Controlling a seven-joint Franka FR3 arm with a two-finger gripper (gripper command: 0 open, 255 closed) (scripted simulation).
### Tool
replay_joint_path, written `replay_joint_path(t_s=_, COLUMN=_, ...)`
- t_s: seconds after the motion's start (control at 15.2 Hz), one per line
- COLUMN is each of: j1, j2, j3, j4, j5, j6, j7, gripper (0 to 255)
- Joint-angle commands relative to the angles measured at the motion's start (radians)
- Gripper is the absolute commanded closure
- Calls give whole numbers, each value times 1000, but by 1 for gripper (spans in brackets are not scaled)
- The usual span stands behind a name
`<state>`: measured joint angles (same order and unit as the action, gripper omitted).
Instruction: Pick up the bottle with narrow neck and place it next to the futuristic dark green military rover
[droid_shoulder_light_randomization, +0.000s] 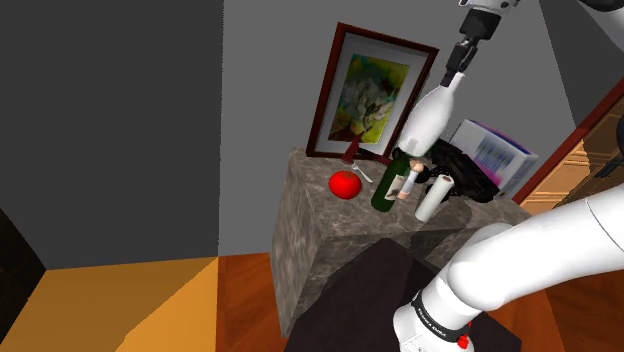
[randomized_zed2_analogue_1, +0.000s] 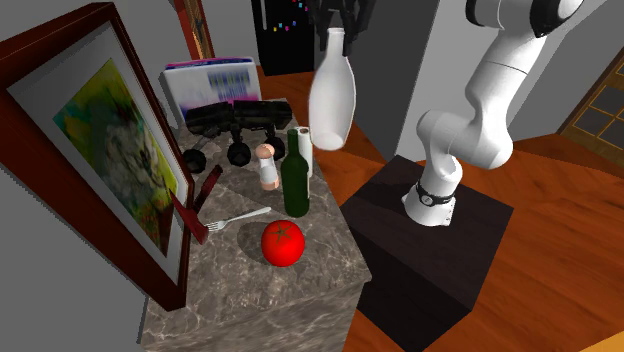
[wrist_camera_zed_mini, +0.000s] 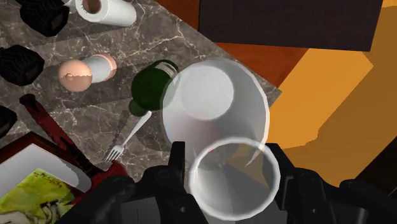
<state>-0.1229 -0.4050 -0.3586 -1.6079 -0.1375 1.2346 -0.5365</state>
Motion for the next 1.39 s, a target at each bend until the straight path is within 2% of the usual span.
replay_joint_path(t_s=0.0, j1=-11, j2=-8, j3=-32, j4=4, j5=-15, j6=-6, j7=-48, gripper=255)
replay_joint_path(t_s=0.53, j1=-50, j2=29, j3=-204, j4=75, j5=-61, j6=-14, j7=-273, gripper=255)
replay_joint_path(t_s=0.86, j1=-67, j2=101, j3=-341, j4=160, j5=-57, j6=-15, j7=-435, gripper=255)
replay_joint_path(t_s=1.12, j1=-80, j2=204, j3=-485, j4=257, j5=-10, j6=-15, j7=-589, gripper=255)
replay_joint_path(t_s=1.32, j1=-110, j2=330, j3=-625, j4=351, j5=83, j6=-21, j7=-735, gripper=255)
